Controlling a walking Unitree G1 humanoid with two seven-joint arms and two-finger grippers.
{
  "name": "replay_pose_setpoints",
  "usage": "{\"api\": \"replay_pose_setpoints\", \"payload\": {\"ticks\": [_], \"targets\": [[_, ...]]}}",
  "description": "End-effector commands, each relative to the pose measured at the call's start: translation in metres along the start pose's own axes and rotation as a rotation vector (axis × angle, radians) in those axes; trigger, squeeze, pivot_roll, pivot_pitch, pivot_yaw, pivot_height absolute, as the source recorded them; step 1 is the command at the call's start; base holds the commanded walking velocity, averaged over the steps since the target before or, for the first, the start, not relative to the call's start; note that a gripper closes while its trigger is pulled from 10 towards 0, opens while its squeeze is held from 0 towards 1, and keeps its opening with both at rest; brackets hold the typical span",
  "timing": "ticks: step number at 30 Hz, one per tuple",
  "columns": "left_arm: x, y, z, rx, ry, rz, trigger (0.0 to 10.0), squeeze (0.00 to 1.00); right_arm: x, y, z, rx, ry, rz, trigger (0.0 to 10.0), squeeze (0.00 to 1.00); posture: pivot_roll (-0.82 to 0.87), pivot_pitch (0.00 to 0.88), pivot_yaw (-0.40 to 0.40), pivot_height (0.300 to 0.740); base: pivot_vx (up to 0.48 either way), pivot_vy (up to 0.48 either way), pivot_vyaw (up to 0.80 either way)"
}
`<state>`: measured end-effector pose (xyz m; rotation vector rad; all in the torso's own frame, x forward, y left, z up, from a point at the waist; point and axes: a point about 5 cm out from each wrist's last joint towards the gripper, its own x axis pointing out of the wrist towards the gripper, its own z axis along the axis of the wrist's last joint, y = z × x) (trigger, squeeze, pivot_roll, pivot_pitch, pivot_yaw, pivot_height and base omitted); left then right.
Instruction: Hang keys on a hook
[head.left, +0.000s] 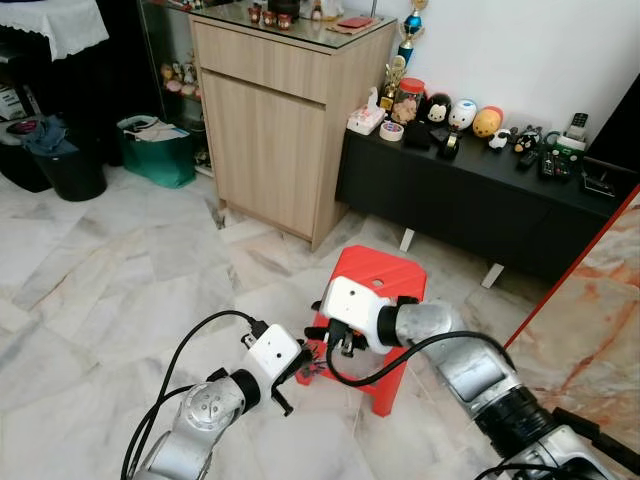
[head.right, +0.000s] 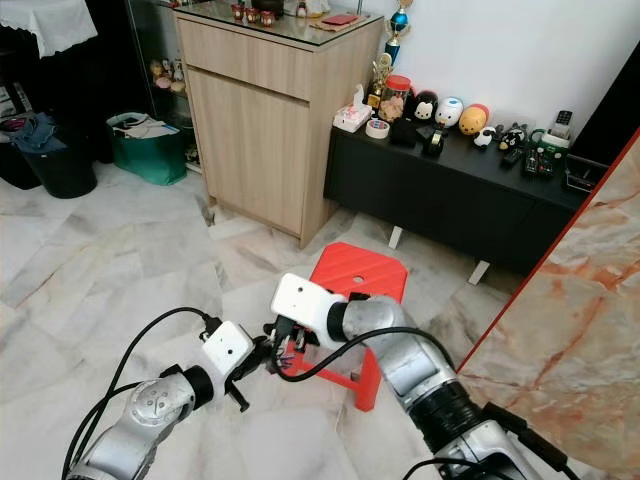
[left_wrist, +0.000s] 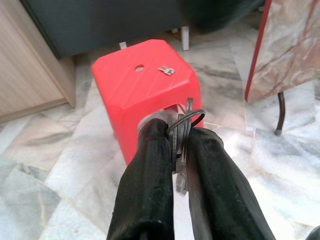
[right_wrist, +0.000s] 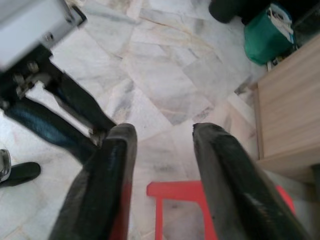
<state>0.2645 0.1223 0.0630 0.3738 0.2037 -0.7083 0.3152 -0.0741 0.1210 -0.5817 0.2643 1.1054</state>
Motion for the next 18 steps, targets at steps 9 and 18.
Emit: {"api": "replay_pose_setpoints", "payload": {"ticks": [9, 18], "targets": [[-0.015, 0.041, -0.02, -0.105, 0.006, 0.381, 10.0, 0.0, -0.045, -0.053, -0.063, 0.305, 0.135, -0.489, 10.0, 0.0, 0.13, 0.0, -0.134, 0.74, 0.0, 0.0, 0.0], [-0.05, 0.059, -0.088, -0.251, 0.217, 0.604, 10.0, 0.0, -0.063, 0.013, -0.174, 0.738, 0.364, -0.705, 10.0, 0.0, 0.13, 0.0, -0.11, 0.74, 0.0, 0.0, 0.0]]}}
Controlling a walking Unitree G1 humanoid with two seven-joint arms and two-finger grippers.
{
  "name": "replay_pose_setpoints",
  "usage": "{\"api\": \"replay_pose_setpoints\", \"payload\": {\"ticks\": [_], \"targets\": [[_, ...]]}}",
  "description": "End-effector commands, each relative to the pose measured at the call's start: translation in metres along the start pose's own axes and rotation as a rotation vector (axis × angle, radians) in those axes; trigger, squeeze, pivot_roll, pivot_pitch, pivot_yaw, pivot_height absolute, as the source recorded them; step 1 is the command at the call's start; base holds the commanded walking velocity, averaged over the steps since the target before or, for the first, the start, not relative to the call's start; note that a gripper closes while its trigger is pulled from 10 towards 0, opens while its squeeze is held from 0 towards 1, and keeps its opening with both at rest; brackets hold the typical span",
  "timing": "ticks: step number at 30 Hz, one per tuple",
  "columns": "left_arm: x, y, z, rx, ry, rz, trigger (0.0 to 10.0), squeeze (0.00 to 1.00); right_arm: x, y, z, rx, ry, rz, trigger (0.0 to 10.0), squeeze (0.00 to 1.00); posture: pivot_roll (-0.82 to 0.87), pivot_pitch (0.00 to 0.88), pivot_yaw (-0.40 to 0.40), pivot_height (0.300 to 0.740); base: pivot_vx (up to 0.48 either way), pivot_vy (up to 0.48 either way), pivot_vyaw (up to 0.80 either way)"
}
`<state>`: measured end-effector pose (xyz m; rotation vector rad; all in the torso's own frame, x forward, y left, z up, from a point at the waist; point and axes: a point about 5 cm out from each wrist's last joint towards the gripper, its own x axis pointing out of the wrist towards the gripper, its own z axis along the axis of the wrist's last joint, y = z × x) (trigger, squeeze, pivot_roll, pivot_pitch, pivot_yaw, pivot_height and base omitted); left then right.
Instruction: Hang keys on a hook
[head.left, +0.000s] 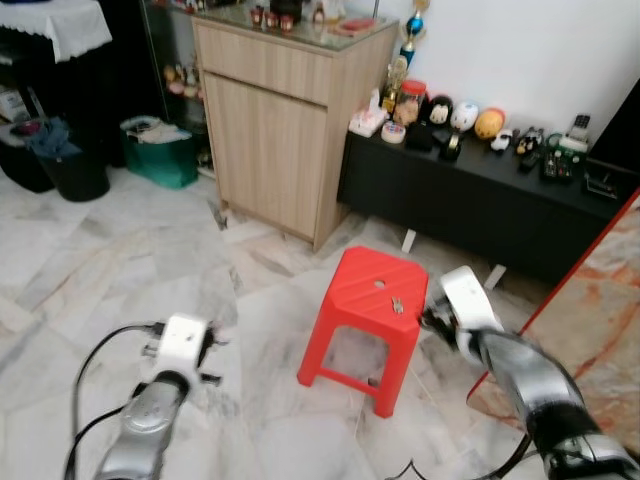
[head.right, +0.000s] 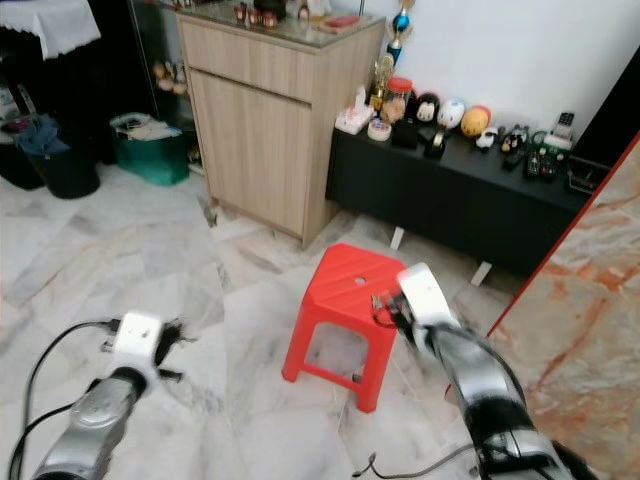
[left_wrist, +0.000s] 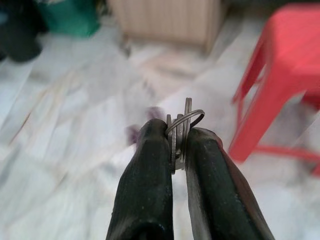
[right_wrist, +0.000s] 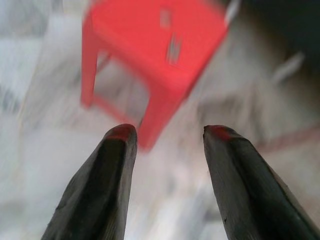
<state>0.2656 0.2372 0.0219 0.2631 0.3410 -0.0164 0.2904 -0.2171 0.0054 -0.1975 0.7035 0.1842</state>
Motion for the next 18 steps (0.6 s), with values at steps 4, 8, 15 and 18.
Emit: {"api": "replay_pose_setpoints", "payload": {"ticks": [4, 8, 15, 18], "targets": [[-0.01, -0.014, -0.04, -0.051, 0.167, -0.04, 10.0, 0.0, -0.002, 0.02, -0.053, 0.157, 0.116, -0.017, 10.0, 0.0, 0.12, 0.0, -0.086, 0.74, 0.0, 0.0, 0.0], [-0.015, -0.018, -0.056, -0.08, 0.247, -0.044, 10.0, 0.0, -0.005, 0.031, -0.077, 0.218, 0.201, -0.024, 10.0, 0.0, 0.11, 0.0, -0.082, 0.74, 0.0, 0.0, 0.0], [-0.044, -0.028, -0.107, -0.208, 0.499, -0.001, 10.0, 0.0, -0.018, 0.059, -0.126, 0.209, 0.35, -0.008, 10.0, 0.0, 0.11, 0.0, -0.058, 0.74, 0.0, 0.0, 0.0], [-0.05, -0.033, -0.114, -0.231, 0.535, 0.004, 10.0, 0.0, -0.024, 0.06, -0.138, 0.338, 0.372, -0.087, 10.0, 0.0, 0.1, 0.0, -0.059, 0.74, 0.0, 0.0, 0.0]]}}
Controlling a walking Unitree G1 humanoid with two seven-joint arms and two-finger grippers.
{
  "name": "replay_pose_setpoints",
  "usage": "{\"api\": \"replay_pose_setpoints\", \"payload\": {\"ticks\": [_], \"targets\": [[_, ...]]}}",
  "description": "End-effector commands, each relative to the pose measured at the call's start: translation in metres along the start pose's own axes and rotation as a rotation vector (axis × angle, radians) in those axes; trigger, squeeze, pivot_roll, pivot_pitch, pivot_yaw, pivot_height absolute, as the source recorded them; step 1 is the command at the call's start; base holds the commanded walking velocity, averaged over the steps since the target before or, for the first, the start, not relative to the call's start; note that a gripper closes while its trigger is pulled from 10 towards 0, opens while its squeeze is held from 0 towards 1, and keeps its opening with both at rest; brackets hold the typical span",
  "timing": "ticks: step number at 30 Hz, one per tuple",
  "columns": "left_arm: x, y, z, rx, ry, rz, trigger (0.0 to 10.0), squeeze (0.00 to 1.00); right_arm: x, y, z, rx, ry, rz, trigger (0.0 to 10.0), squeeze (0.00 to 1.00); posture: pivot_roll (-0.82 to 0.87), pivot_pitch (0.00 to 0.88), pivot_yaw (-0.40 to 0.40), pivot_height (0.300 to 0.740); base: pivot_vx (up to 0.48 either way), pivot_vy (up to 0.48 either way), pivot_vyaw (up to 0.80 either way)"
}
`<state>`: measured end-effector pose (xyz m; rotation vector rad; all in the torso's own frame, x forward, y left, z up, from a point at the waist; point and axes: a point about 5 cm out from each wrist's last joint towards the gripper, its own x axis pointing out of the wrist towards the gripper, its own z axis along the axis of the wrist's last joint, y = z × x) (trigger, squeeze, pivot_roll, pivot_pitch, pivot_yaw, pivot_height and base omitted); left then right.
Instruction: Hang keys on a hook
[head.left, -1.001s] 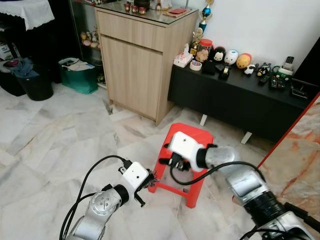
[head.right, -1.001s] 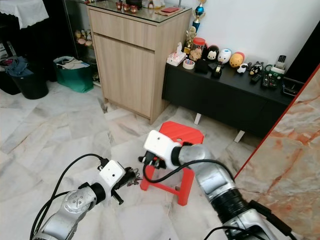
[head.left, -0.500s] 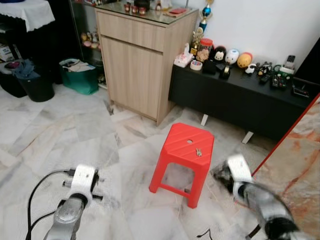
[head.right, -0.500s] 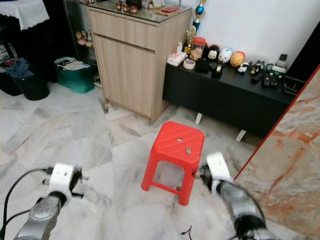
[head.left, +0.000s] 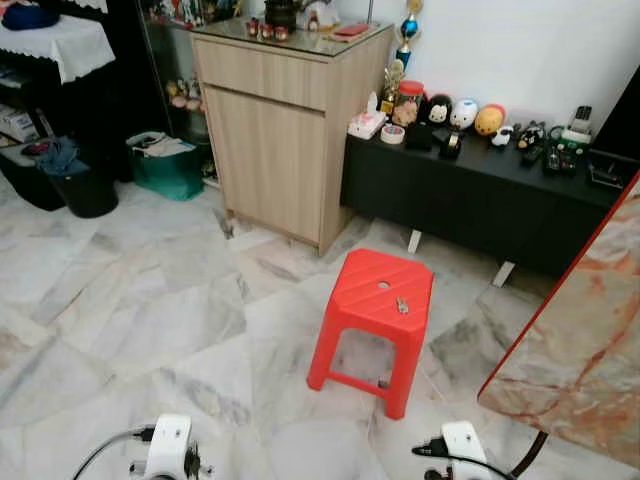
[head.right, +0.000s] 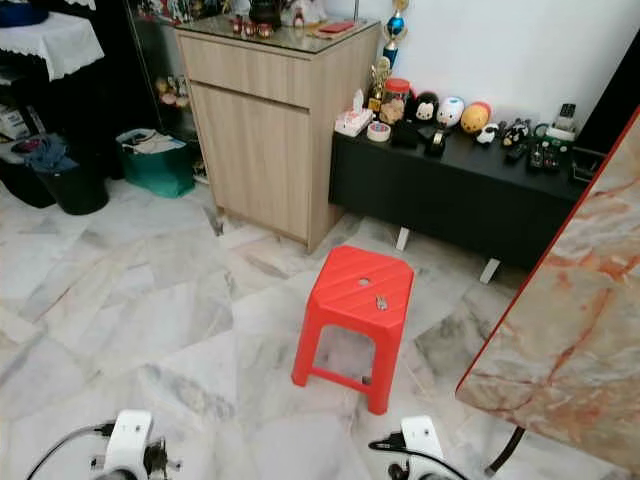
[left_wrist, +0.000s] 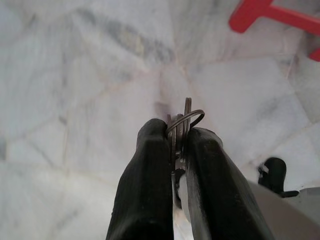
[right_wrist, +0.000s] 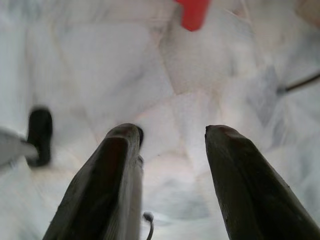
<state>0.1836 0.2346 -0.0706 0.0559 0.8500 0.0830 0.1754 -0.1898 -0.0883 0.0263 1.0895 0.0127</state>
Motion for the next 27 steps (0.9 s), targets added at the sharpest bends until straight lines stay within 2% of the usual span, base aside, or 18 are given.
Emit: {"api": "replay_pose_setpoints", "payload": {"ticks": [1, 3, 5, 8, 13, 21, 24, 27], "targets": [[-0.001, -0.003, -0.007, -0.031, 0.023, -0.002, 10.0, 0.0, -0.002, -0.009, -0.009, 0.102, 0.005, -0.064, 10.0, 0.0, 0.11, 0.0, -0.069, 0.74, 0.0, 0.0, 0.0], [-0.001, -0.004, -0.008, -0.037, 0.024, 0.0, 10.0, 0.0, -0.002, -0.01, -0.011, 0.119, 0.009, -0.073, 10.0, 0.0, 0.11, 0.0, -0.069, 0.74, 0.0, 0.0, 0.0], [-0.001, -0.004, -0.01, -0.075, 0.024, 0.018, 10.0, 0.0, -0.004, -0.017, -0.017, 0.193, 0.011, -0.094, 10.0, 0.0, 0.13, 0.0, -0.079, 0.74, 0.0, 0.0, 0.0], [-0.001, -0.003, -0.011, -0.081, 0.027, 0.021, 10.0, 0.0, -0.004, -0.019, -0.019, 0.213, 0.014, -0.1, 10.0, 0.0, 0.14, 0.0, -0.077, 0.74, 0.0, 0.0, 0.0], [-0.006, 0.006, -0.023, -0.109, 0.07, 0.055, 10.0, 0.0, -0.005, -0.021, -0.021, 0.278, 0.035, -0.112, 10.0, 0.0, 0.13, 0.0, -0.073, 0.74, 0.0, 0.0, -0.78], [-0.007, 0.009, -0.027, -0.1, 0.089, 0.063, 10.0, 0.0, -0.003, -0.012, -0.022, 0.248, 0.044, -0.082, 10.0, 0.0, 0.15, 0.0, -0.072, 0.74, 0.0, 0.0, -0.77], [-0.007, 0.005, -0.029, -0.032, 0.108, 0.034, 10.0, 0.0, -0.003, -0.012, -0.021, 0.277, 0.046, -0.088, 10.0, 0.0, 0.15, 0.0, -0.069, 0.74, 0.0, 0.0, -0.77], [-0.009, 0.007, -0.034, -0.021, 0.122, 0.036, 10.0, 0.0, -0.003, -0.012, -0.023, 0.273, 0.053, -0.085, 10.0, 0.0, 0.15, 0.0, -0.066, 0.74, 0.0, -0.192, -0.77]]}}
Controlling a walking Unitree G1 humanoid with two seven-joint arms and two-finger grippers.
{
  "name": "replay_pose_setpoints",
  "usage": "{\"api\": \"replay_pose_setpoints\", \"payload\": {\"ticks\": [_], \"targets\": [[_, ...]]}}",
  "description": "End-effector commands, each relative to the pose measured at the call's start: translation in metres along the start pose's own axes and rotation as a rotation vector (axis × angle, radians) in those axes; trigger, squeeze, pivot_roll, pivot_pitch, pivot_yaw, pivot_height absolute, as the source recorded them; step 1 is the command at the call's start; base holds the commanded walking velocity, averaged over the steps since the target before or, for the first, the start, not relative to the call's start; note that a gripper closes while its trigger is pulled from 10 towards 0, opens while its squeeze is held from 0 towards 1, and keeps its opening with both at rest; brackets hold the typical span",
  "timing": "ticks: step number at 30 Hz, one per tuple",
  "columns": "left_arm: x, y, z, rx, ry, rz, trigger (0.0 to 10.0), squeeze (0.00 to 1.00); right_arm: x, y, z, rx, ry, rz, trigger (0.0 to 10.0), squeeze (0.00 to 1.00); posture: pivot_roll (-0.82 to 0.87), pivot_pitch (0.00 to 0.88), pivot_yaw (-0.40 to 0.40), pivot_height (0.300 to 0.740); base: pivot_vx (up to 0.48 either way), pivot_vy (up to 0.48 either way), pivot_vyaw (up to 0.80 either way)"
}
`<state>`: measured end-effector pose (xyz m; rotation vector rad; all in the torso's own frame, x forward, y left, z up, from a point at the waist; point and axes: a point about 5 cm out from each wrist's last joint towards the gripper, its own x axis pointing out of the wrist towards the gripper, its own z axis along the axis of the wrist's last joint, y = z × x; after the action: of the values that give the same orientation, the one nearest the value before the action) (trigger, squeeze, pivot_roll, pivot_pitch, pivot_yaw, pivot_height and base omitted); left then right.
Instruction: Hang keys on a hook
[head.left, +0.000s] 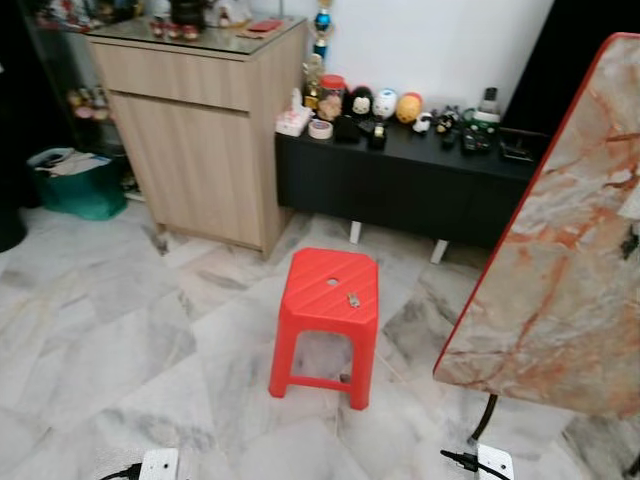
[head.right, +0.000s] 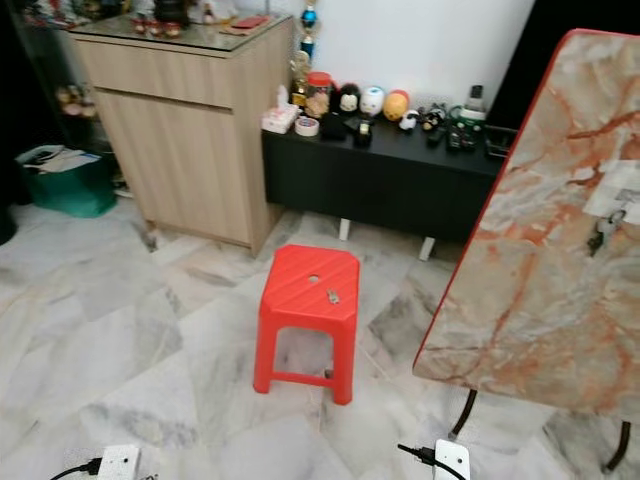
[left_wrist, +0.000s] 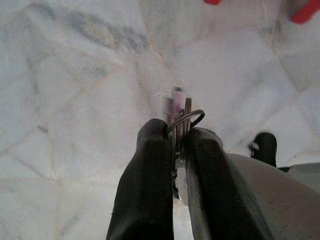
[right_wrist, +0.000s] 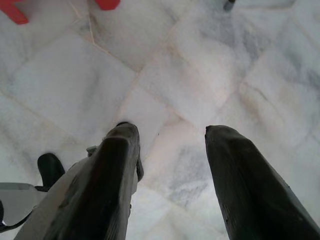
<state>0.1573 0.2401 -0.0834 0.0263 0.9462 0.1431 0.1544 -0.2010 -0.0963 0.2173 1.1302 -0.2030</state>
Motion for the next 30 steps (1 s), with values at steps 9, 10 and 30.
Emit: {"api": "replay_pose_setpoints", "payload": {"ticks": [9, 10, 30], "targets": [[-0.008, 0.014, -0.024, 0.045, 0.083, 0.019, 10.0, 0.0, 0.0, -0.002, -0.003, 0.008, 0.018, -0.004, 10.0, 0.0, 0.14, 0.0, -0.06, 0.74, 0.0, -0.095, -0.77], [-0.008, 0.014, -0.025, 0.053, 0.086, 0.02, 10.0, 0.0, 0.0, -0.002, -0.003, 0.009, 0.018, -0.003, 10.0, 0.0, 0.14, 0.0, -0.06, 0.74, 0.0, 0.0, -0.77], [-0.006, 0.003, -0.023, 0.064, 0.086, -0.005, 10.0, 0.0, -0.001, -0.008, 0.002, 0.003, 0.002, -0.012, 10.0, 0.0, 0.12, 0.0, -0.066, 0.74, 0.0, -0.194, -0.77]]}}
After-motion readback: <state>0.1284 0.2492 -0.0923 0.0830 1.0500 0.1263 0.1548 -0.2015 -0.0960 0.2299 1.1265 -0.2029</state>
